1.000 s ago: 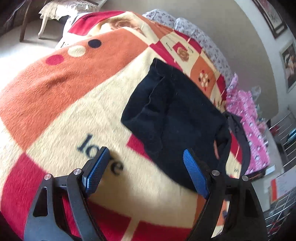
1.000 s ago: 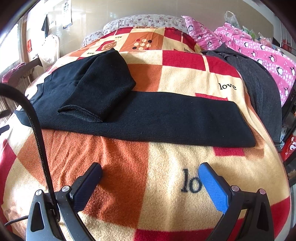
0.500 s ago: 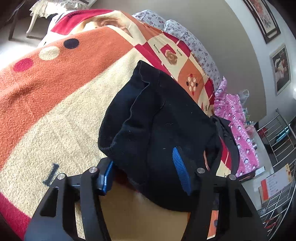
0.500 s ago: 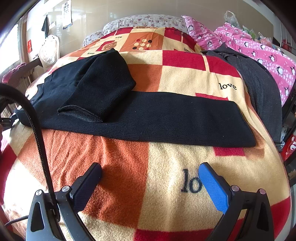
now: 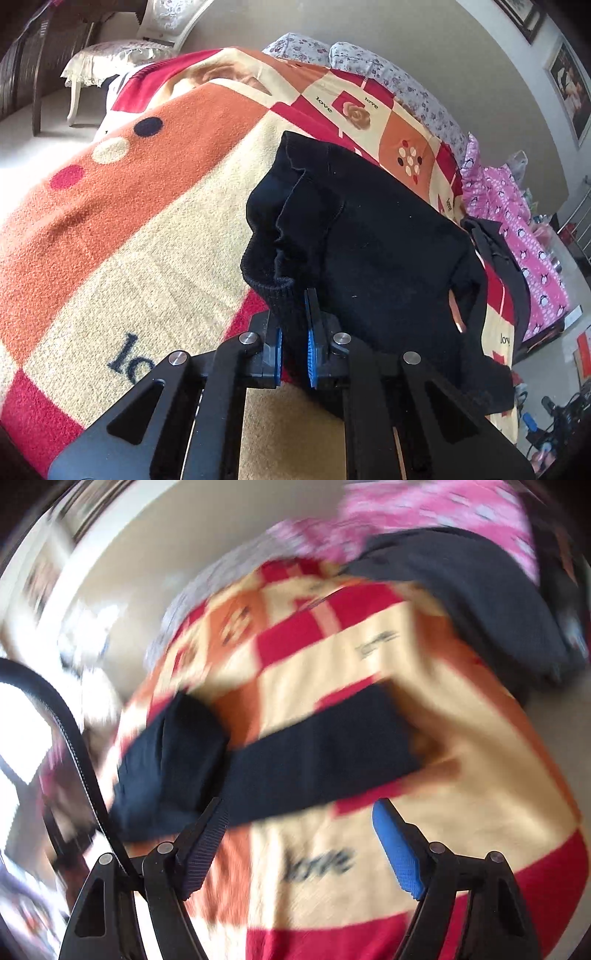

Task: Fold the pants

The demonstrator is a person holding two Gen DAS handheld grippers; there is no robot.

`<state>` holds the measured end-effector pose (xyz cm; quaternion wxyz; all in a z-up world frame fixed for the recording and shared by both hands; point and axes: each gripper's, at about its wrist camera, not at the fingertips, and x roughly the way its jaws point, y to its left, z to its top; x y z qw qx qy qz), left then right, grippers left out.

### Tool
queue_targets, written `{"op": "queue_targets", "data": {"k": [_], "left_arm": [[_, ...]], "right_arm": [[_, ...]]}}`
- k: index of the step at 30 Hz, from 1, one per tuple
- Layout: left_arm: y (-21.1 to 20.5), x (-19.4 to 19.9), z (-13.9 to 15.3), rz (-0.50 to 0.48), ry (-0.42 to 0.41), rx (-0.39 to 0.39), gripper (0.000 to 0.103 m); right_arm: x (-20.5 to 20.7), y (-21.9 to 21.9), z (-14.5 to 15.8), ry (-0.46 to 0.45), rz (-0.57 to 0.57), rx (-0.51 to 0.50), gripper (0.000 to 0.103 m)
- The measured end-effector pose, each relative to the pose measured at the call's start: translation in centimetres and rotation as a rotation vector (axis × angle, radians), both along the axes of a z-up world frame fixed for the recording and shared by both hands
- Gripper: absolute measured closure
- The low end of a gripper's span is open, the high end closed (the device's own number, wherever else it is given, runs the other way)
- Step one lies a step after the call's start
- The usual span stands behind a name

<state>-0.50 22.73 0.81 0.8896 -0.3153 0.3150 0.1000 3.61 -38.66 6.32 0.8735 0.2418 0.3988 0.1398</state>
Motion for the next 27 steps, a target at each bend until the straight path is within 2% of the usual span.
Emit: {"op": "queue_targets", "data": {"k": [3,5,7,10,12,14,16,18,21,22,23,24,25,27], "left_arm": [[0.3,0.2,-0.2,0.0,-0.002,-0.029,0.095],[0.5,0.3,-0.3,0.003,-0.004,-0.043,0.095],[0.4,0.3,-0.2,0.007,-0.001,-0.035,0.095],[0.0,0.3,-0.1,0.013,0.009,-0.006,0.095],[-0.1,0.4,-0.1,0.015,0.011,0.0,0.095],[0.0,0.4,-0.2,0.019,0.013,-0.007,0.095],[0.2,0.4,-0.4,0.023,0.013,-0.023,0.095],[0.5,0.3,-0.5,0.026,0.006,-0.047,0.094],[0.8,0.1,-0.7,0.026,-0.005,-0.074,0.094],[0.7,0.0,-0.6,0.026,-0.01,-0.075,0.094],[0.7,0.0,-0.6,0.025,-0.015,-0.07,0.094],[0.6,0.0,-0.5,0.024,-0.016,-0.065,0.094],[0.5,0.1,-0.4,0.022,-0.016,-0.057,0.094],[0.2,0.2,-0.3,0.017,-0.008,-0.04,0.094]], "right_arm": [[2.3,-6.3,-0.5,0.137,-0.117,0.258,0.023],[3.9,-8.3,-1.8,0.231,-0.126,0.391,0.023],[5.4,-8.8,-3.3,0.329,-0.11,0.474,0.023],[6.7,-7.7,-5.7,0.426,-0.091,0.524,0.022],[7.0,-7.6,-4.7,0.374,-0.098,0.518,0.021],[7.2,-7.2,-5.2,0.377,-0.082,0.556,0.022],[7.0,-6.7,-5.3,0.365,-0.082,0.515,0.023],[7.2,-5.8,-5.2,0.346,-0.032,0.522,0.022],[7.6,-4.4,-5.5,0.323,0.007,0.471,0.034],[7.6,-4.4,-5.6,0.306,0.003,0.467,0.042],[7.4,-4.6,-6.0,0.297,-0.016,0.455,0.056],[7.3,-4.8,-6.4,0.295,-0.033,0.44,0.063],[7.1,-5.0,-6.8,0.289,-0.045,0.424,0.075],[7.0,-5.1,-7.1,0.268,-0.037,0.387,0.087]]}}
